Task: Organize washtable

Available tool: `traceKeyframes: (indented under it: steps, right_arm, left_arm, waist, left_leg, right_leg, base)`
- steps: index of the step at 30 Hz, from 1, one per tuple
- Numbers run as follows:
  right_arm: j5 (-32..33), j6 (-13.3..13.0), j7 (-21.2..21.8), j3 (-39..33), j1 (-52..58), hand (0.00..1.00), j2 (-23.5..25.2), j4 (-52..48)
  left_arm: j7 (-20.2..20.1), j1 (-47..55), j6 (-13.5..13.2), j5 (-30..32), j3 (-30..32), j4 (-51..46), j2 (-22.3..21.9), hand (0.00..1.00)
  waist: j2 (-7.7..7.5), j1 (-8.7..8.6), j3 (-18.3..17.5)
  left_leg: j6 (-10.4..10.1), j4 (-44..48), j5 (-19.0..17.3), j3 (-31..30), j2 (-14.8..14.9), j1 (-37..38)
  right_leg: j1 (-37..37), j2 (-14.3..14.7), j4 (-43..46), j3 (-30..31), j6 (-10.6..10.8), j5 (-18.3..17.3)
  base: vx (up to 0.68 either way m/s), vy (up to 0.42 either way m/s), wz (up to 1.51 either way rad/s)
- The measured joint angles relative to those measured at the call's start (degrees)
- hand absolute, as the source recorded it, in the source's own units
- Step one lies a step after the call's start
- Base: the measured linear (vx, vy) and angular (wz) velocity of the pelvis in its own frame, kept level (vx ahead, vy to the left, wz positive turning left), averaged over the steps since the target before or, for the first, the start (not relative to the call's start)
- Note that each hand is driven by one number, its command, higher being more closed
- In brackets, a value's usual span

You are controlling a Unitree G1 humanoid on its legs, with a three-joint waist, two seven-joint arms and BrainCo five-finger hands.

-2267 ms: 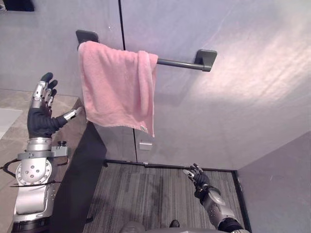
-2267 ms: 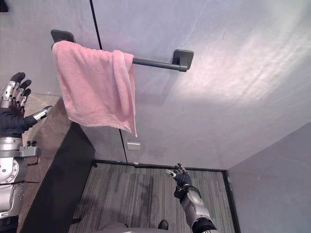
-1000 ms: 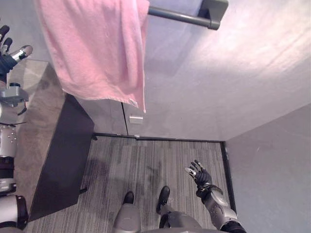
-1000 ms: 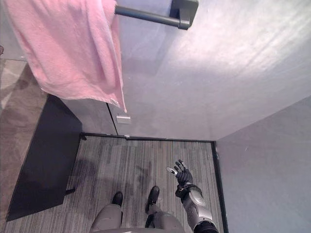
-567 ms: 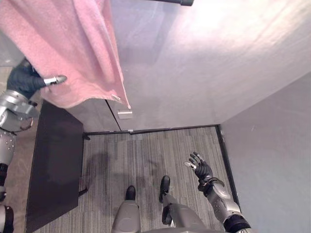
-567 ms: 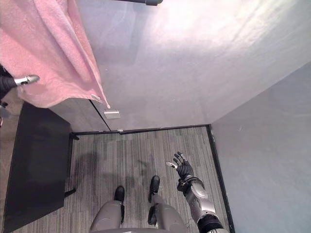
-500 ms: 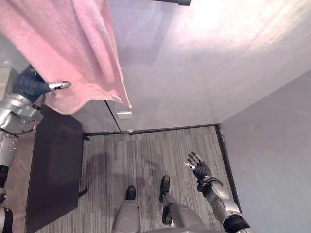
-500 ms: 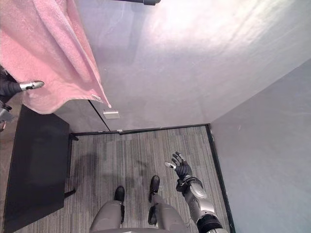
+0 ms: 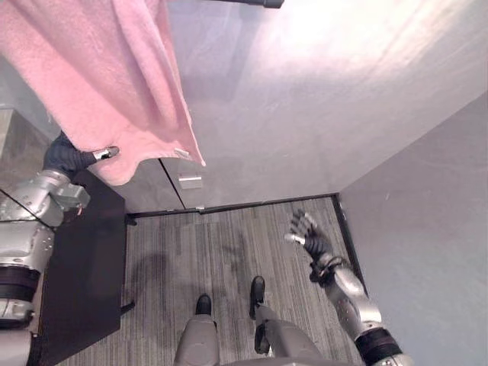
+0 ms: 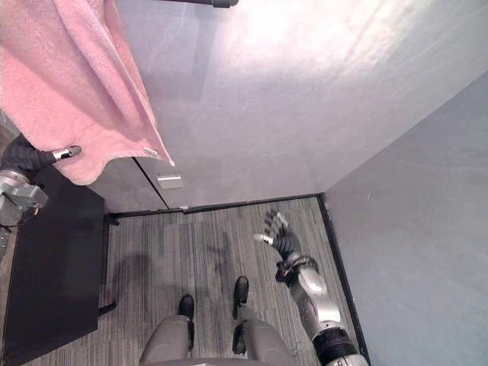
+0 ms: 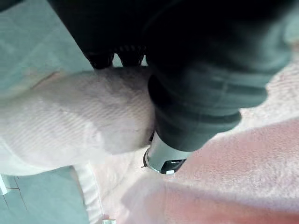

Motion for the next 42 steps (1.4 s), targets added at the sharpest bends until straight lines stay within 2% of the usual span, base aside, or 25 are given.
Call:
traceKeyframes:
  steps: [3, 6, 10, 12, 15, 21, 24, 27, 31, 35, 36, 40, 42]
  right_arm:
    - [1.61, -0.01, -0.16, -0.12, -6.12, 0.00, -3.55, -5.63]
    - [3.06, -0.43, 0.10, 0.06, -14.00, 0.00, -9.94, -10.73]
    - [6.60, -1.00, 0.43, 4.64, -24.40, 0.00, -16.39, -10.92]
    - [7.96, -1.12, 0.73, 7.31, -29.02, 0.00, -17.24, -9.36]
    - [10.06, -1.39, 0.66, 11.81, -34.91, 0.00, -17.95, -6.07]
    - [11.73, -1.33, -0.32, 17.04, -42.20, 0.00, -17.94, -0.39]
    - [12.13, -1.35, -1.18, 20.09, -47.53, 0.00, -14.84, 3.66]
    - [11.97, -1.38, -1.48, 22.18, -52.37, 0.00, -10.21, 8.16]
    - [10.21, -1.21, -3.98, 22.48, -57.85, 0.00, 0.55, 19.67]
    - [8.74, -1.14, -5.49, 22.59, -61.49, 0.00, 6.90, 25.14]
    - [8.17, -1.22, -6.43, 22.95, -63.74, 1.00, 9.87, 27.73]
    - [8.17, -1.43, -7.62, 22.96, -65.71, 1.00, 14.40, 28.99]
    - [8.18, -1.67, -7.71, 22.94, -65.98, 1.00, 15.18, 28.99]
  left_arm:
    - [1.87, -0.12, 0.00, 0.03, 0.80, 0.71, -1.10, 1.00]
    - [2.92, -0.12, 0.00, 0.07, 4.54, 0.99, -1.40, 1.00]
    - [3.60, -0.12, -0.07, 0.59, 6.58, 0.99, -1.48, 1.00]
    - [4.10, -0.13, -0.13, 0.63, 6.59, 0.91, -2.11, 1.00]
    - [4.17, -0.14, -0.56, 0.59, 6.58, 0.46, -3.99, 1.00]
    - [4.33, -0.14, -1.10, 0.45, 6.59, -0.86, -4.10, 1.00]
    - [4.61, -0.25, -1.22, 0.38, 6.51, -0.86, -4.11, 1.00]
    - [5.40, -2.47, -1.24, 0.29, 6.05, -0.76, -4.25, 1.00]
    - [5.61, -7.51, -1.41, -0.07, 2.44, -0.53, -4.68, 1.00]
    - [5.69, -11.41, -1.53, -0.09, 0.60, 1.90, -5.84, 1.00]
    - [6.51, -13.50, -1.70, -0.09, -0.97, 3.48, -5.84, 1.00]
    - [6.62, -16.20, -1.90, -0.09, -2.75, 3.75, -5.88, 1.00]
    - [6.68, -16.66, -2.35, -0.09, -2.75, 3.80, -5.91, 1.00]
  waist:
    - [-0.09, 0.07, -0.06]
    - [-0.59, 0.27, -0.42]
    - [-0.81, 0.43, -0.65]
    - [-0.81, 0.67, -0.69]
    - [-0.79, 1.94, -0.71]
    - [-0.64, 3.65, -0.80]
    - [-0.57, 3.90, -0.83]
    - [-0.54, 5.04, -0.83]
    - [-0.44, 6.43, -0.85]
    - [-0.30, 6.42, -0.79]
    - [-0.24, 6.46, -0.74]
    - [-0.05, 6.33, -0.62]
    - [0.00, 6.33, -0.58]
  left_leg:
    - [-0.04, -0.11, -0.08, 0.24, -0.01, 1.49]
    - [-0.01, -0.09, -0.11, 0.61, 0.02, 1.63]
    - [-0.02, -0.05, -0.11, 0.66, 0.07, 1.71]
    - [-0.02, -0.07, -0.11, 0.67, 0.09, 1.79]
    - [-0.02, -0.08, -0.11, 0.63, 0.08, 1.78]
    - [-0.01, -0.05, -0.08, -0.66, -0.02, 1.24]
    - [-0.02, 0.02, -0.07, -0.75, 0.02, 1.04]
    - [-0.05, 0.43, -0.05, -0.80, 0.19, -0.13]
    - [-0.28, 1.34, 0.08, -1.79, 0.41, -1.65]
    - [-0.34, 2.05, 0.12, -2.48, 0.39, -2.74]
    - [-0.43, 2.49, 0.18, -2.58, 0.37, -3.54]
    - [-0.87, 3.02, 0.43, -3.00, 0.55, -4.97]
    - [-0.98, 3.14, 0.49, -3.10, 0.57, -5.38]
  right_leg:
    - [1.33, 0.00, -0.01, 0.28, 0.01, 0.04]
    - [1.39, -0.02, -0.02, 0.64, 0.14, -0.06]
    - [1.46, 0.00, -0.01, 0.64, 0.11, -0.03]
    - [1.54, 0.02, 0.00, 0.62, 0.09, 0.00]
    - [1.55, 0.03, 0.00, 0.57, 0.00, 0.08]
    - [1.55, 0.01, -0.01, -0.39, -0.04, 0.10]
    - [1.41, 0.06, -0.01, -0.42, -0.04, 0.10]
    - [0.43, 0.25, -0.02, -0.49, -0.44, 0.33]
    - [-0.42, 0.60, -0.01, -1.39, -0.96, 0.70]
    - [-0.87, 0.61, -0.02, -2.15, -1.57, 0.99]
    - [-1.40, 0.59, -0.02, -2.23, -2.00, 0.88]
    - [-2.28, 0.81, -0.01, -2.89, -2.79, 0.47]
    - [-2.62, 0.91, -0.01, -3.22, -3.01, 0.38]
  base:
    - [-0.01, 0.051, -0.03]
    - [-0.02, 0.056, -0.04]
    - [-0.01, 0.043, -0.01]
    - [0.00, 0.047, -0.01]
    - [0.00, 0.051, 0.02]
    - [-0.01, 0.062, 0.10]
    - [-0.02, 0.050, 0.00]
    - [-0.02, 0.044, 0.00]
    - [-0.02, 0.040, 0.07]
    - [-0.04, 0.069, 0.11]
    - [-0.04, 0.063, 0.05]
    - [-0.03, 0.052, 0.08]
    - [-0.02, 0.040, 0.07]
